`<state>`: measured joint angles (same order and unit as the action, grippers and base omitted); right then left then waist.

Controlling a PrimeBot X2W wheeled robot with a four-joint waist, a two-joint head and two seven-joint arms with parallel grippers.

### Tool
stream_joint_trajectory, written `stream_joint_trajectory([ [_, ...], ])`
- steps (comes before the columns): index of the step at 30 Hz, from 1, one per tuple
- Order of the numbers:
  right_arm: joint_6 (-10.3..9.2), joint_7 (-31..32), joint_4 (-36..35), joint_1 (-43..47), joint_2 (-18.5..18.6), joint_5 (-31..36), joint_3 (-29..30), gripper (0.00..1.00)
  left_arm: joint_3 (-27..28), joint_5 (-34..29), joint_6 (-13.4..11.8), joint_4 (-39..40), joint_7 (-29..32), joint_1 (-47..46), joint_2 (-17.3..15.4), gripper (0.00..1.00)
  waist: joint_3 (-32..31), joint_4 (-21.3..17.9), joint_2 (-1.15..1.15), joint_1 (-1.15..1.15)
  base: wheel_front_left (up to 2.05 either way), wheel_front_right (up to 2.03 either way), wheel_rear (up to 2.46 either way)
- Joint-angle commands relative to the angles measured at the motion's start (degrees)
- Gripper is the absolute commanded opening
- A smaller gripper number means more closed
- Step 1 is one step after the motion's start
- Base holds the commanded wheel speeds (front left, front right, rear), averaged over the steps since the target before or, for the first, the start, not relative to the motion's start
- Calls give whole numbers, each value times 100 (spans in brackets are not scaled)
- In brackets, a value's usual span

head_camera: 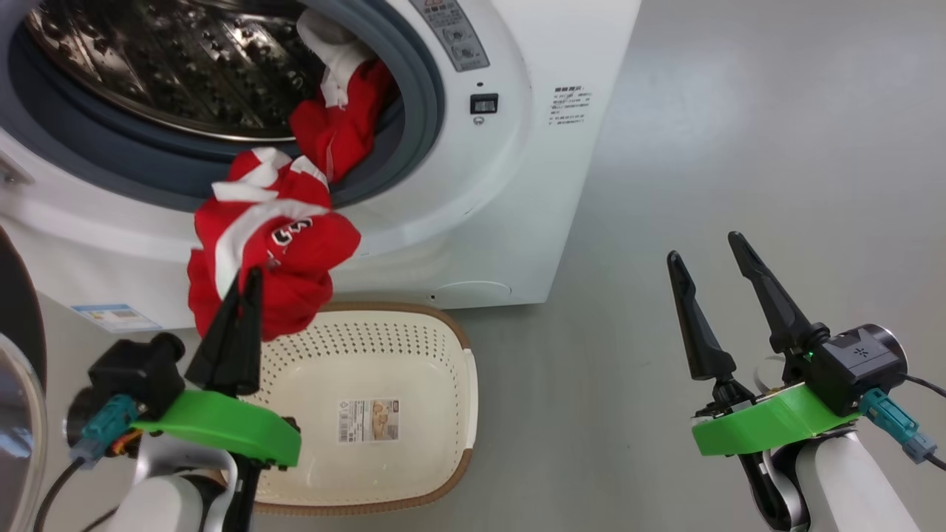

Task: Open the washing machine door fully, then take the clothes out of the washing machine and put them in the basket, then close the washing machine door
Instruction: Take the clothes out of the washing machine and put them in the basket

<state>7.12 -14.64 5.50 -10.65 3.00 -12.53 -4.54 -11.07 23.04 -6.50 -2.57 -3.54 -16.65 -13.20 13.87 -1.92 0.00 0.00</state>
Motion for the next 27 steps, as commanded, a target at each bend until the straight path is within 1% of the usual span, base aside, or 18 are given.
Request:
stream_joint_trajectory([
  [1,36,-36,-153,-7,-13,34,-137,100,202,88,42,35,12,-63,-78,0,87,-12,0,0,0,0,0],
  [7,36,-36,-94,-113,-13,70,-156,100,225,534,346,-977,-180,-323,189,0,362,-45,0,0,0,0,0],
  [15,36,-36,-117,-293,-13,120,-151,100,181,641,543,-2651,-493,-964,380,0,767,-92,0,0,0,0,0],
  [16,36,-36,-122,-338,-13,140,-159,100,178,685,604,-3089,-551,-1142,436,0,875,-108,0,0,0,0,0],
  [20,36,-36,-135,-429,-13,173,-164,100,101,663,720,-3944,-691,-1529,508,0,1079,-148,0,0,0,0,0],
  [27,36,-36,-148,-547,-13,175,-185,100,52,722,936,-5249,-896,-2122,655,0,1386,-279,0,0,0,0,0],
])
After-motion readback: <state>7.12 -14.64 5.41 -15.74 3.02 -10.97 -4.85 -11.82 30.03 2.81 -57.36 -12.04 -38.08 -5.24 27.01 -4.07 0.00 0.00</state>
